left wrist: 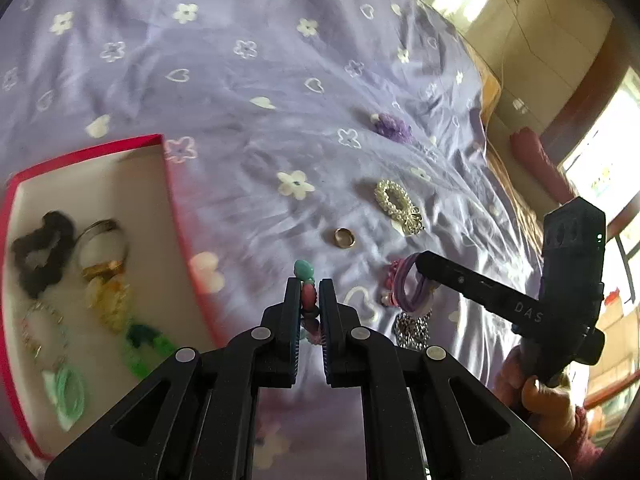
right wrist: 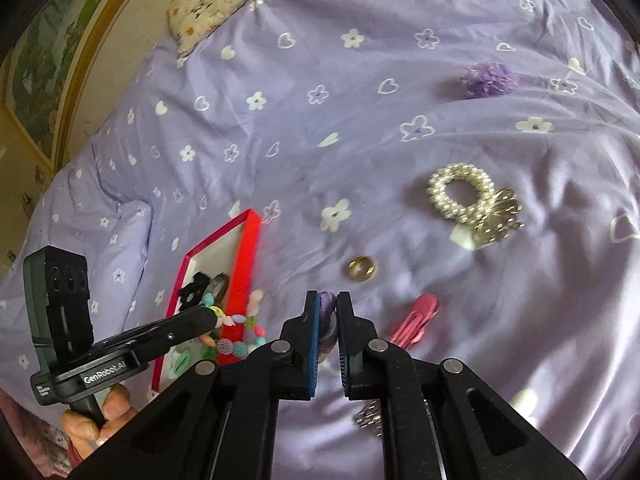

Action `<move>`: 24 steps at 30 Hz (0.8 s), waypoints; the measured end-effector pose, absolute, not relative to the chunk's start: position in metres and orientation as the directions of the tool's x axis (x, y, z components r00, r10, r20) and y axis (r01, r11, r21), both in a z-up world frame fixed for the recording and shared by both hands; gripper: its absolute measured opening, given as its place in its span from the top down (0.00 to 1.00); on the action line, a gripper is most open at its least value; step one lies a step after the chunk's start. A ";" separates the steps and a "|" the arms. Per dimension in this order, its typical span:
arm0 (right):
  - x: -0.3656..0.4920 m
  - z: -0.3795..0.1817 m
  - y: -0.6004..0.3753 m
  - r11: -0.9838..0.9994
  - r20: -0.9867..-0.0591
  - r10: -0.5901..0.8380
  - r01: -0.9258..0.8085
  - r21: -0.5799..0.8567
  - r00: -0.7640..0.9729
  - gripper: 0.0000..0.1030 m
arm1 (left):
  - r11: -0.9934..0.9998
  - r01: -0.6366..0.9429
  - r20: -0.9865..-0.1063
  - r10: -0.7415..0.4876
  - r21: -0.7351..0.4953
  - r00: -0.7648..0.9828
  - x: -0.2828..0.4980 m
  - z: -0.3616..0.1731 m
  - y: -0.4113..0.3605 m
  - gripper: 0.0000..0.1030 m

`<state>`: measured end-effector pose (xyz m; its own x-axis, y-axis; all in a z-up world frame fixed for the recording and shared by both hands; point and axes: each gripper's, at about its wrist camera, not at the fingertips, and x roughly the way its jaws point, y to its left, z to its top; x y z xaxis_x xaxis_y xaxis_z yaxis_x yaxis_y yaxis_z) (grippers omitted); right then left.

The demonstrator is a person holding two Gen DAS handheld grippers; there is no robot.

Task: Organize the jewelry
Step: 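Carry the beaded hair tie and purple hair tie over the box with both tools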

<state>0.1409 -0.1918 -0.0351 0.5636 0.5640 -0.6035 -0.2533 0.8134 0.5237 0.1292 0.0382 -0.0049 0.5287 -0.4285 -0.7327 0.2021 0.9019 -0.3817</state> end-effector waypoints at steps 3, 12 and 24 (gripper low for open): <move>0.135 -0.032 -0.179 0.808 -0.601 0.577 -0.279 0.519 0.552 0.92 | 0.903 0.175 -0.723 -0.421 -0.393 0.548 0.118 -0.001 0.053 0.93; 0.125 -0.032 -0.134 0.783 -0.604 0.620 -0.352 0.513 0.501 0.92 | 0.911 0.088 -0.708 -0.372 -0.404 0.600 0.085 0.003 0.099 0.93; 0.116 -0.036 -0.077 0.752 -0.617 0.657 -0.433 0.498 0.432 0.92 | 0.897 -0.052 -0.702 -0.306 -0.439 0.644 0.052 -0.006 0.164 0.93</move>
<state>0.1164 -0.0773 -0.0363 0.4321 0.6575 -0.6173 -0.4330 0.7517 0.4975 0.0522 0.1641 -0.0063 0.6436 -0.3060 -0.7016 -0.0519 0.8971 -0.4388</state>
